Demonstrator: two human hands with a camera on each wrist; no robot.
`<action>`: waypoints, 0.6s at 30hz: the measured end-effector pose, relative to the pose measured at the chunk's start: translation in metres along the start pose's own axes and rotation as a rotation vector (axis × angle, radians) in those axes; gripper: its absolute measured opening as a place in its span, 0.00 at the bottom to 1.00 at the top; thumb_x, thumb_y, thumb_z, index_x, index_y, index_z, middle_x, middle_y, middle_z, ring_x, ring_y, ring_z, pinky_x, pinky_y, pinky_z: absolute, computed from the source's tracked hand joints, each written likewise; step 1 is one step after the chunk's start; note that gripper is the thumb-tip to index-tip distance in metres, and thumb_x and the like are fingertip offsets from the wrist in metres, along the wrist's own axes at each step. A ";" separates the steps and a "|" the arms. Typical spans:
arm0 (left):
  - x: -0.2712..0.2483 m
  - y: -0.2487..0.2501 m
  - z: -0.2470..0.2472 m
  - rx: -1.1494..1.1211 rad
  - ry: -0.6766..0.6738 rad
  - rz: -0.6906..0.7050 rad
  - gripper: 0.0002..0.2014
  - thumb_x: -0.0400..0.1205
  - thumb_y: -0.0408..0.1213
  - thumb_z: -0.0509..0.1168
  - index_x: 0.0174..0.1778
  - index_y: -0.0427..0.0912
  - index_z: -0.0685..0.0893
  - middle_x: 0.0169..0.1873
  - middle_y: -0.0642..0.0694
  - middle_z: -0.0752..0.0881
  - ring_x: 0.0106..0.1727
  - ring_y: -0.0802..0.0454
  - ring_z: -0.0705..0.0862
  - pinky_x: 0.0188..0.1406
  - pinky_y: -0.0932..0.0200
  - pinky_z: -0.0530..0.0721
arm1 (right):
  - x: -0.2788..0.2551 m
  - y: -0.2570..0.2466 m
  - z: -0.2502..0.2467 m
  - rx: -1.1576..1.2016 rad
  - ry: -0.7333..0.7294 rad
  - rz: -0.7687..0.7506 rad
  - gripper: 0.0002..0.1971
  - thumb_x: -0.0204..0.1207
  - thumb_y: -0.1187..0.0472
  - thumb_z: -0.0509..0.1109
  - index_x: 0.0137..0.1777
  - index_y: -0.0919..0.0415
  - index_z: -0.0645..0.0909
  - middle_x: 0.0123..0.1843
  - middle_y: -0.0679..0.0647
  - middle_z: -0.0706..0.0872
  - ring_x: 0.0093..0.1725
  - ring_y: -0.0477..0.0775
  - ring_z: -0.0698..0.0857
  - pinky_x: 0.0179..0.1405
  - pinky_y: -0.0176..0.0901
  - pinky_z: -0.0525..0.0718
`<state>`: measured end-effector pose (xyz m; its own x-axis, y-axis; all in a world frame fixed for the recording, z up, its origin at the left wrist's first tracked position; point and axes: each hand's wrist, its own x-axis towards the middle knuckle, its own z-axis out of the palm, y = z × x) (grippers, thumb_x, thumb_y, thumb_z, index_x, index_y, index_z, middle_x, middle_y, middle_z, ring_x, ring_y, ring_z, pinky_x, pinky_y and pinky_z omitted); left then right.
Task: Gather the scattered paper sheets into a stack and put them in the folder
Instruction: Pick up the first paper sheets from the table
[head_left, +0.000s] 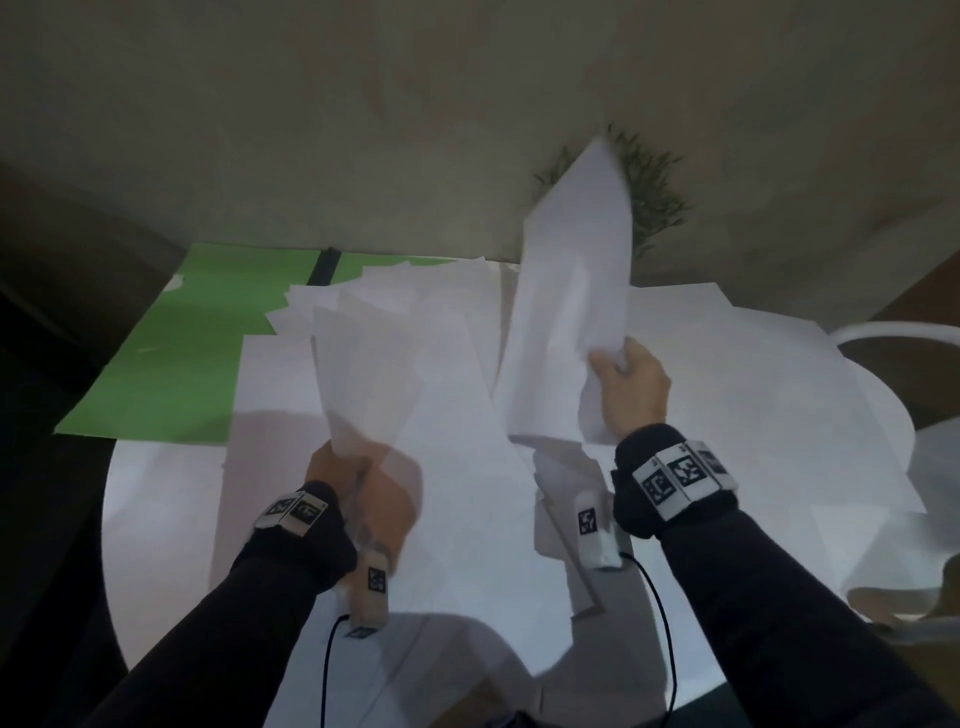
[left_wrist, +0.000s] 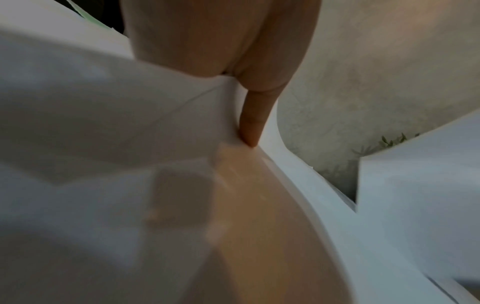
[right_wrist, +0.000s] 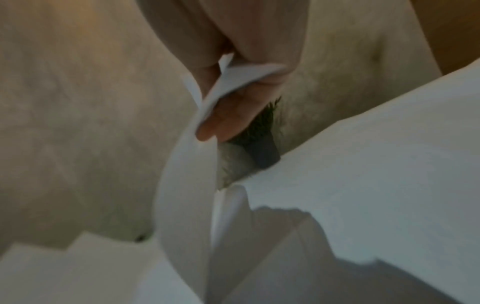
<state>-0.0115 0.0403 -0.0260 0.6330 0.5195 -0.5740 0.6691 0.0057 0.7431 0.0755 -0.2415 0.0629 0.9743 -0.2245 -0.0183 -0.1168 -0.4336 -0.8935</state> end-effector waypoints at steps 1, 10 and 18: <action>-0.003 0.003 0.001 -0.014 -0.013 -0.001 0.14 0.78 0.21 0.63 0.59 0.28 0.81 0.49 0.35 0.85 0.53 0.36 0.83 0.62 0.41 0.80 | 0.001 -0.010 -0.004 0.111 0.030 -0.036 0.09 0.80 0.63 0.66 0.55 0.66 0.82 0.50 0.57 0.86 0.48 0.54 0.83 0.52 0.42 0.81; -0.002 0.008 0.005 -0.296 -0.163 -0.117 0.26 0.85 0.55 0.55 0.50 0.33 0.83 0.40 0.37 0.85 0.50 0.36 0.83 0.51 0.43 0.81 | -0.026 0.023 0.032 -0.307 -0.521 0.226 0.28 0.78 0.57 0.69 0.76 0.65 0.69 0.76 0.59 0.74 0.72 0.58 0.75 0.67 0.42 0.74; -0.006 0.006 -0.004 -0.241 -0.277 -0.064 0.13 0.81 0.43 0.65 0.48 0.35 0.82 0.41 0.37 0.86 0.46 0.36 0.87 0.49 0.45 0.84 | -0.066 0.057 0.062 -0.461 -0.742 0.115 0.16 0.78 0.58 0.65 0.65 0.58 0.79 0.55 0.55 0.82 0.52 0.56 0.81 0.44 0.35 0.75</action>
<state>-0.0132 0.0405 -0.0168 0.6963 0.2613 -0.6685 0.6206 0.2486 0.7436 0.0162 -0.1971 -0.0145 0.8069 0.2666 -0.5271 -0.1324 -0.7880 -0.6013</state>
